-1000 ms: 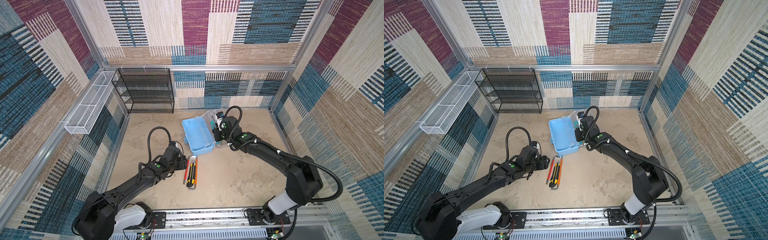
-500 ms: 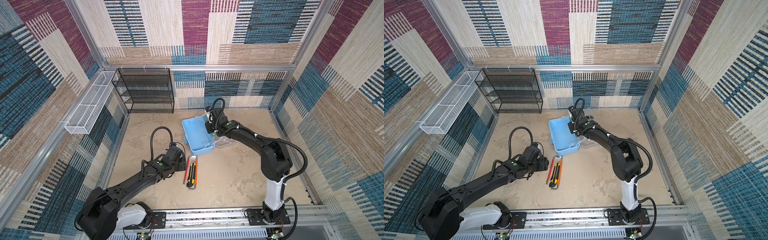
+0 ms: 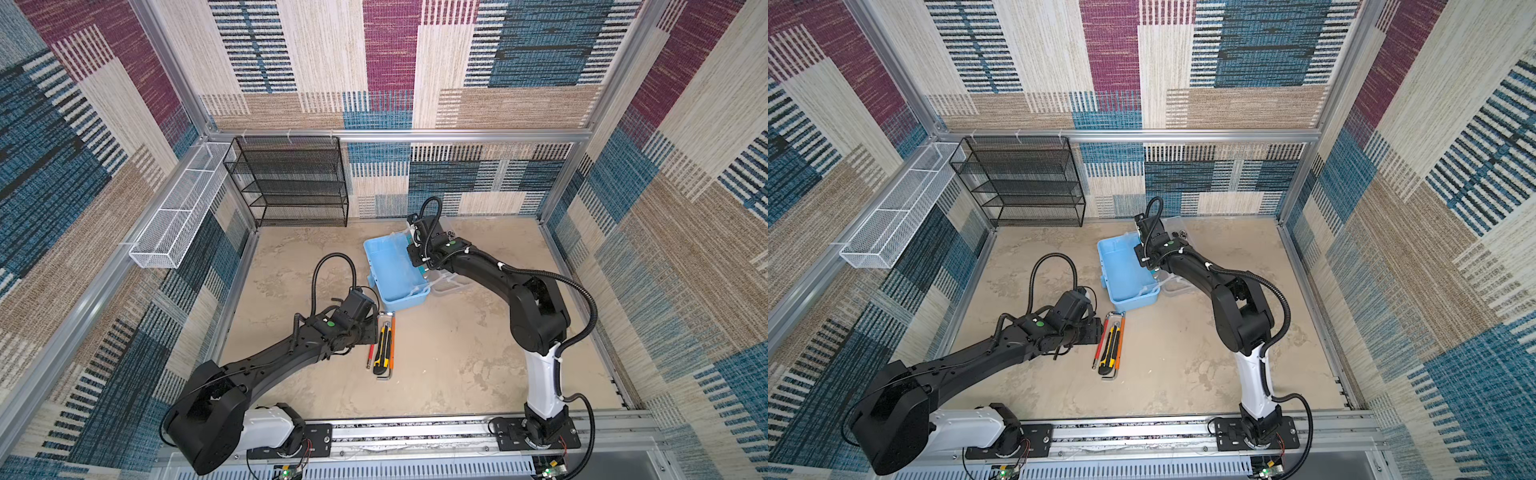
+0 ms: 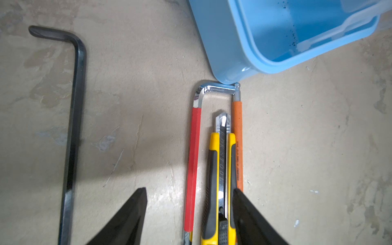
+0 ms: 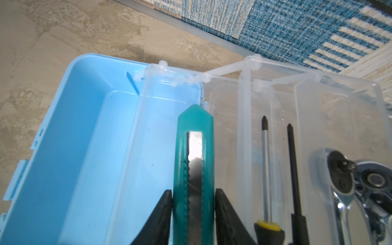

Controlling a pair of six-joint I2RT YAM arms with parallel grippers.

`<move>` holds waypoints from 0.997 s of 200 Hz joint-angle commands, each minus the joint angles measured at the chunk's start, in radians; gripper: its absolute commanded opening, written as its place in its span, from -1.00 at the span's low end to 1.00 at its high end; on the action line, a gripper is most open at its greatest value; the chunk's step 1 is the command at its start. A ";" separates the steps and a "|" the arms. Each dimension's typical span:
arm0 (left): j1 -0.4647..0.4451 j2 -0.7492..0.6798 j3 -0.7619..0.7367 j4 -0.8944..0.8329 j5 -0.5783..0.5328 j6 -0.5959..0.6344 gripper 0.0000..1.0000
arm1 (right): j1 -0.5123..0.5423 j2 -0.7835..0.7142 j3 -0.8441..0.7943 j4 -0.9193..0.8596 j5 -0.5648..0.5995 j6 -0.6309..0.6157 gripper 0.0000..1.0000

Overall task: Pack the tool kit
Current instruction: 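Lower the teal knife into the clear tray beside the screwdrivers and open the right gripper, then grasp the yellow-black utility knife with the left gripper while the right gripper withdraws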

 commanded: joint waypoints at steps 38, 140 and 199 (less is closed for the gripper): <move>-0.026 0.035 0.036 -0.020 0.006 0.032 0.25 | 0.000 -0.024 0.011 -0.012 0.011 0.026 0.05; -0.095 0.144 0.086 -0.037 0.049 0.016 0.14 | 0.000 -0.152 -0.058 0.054 -0.021 0.068 0.18; -0.132 0.206 0.115 -0.075 0.047 0.007 0.20 | 0.000 -0.216 -0.153 0.093 -0.005 0.060 0.29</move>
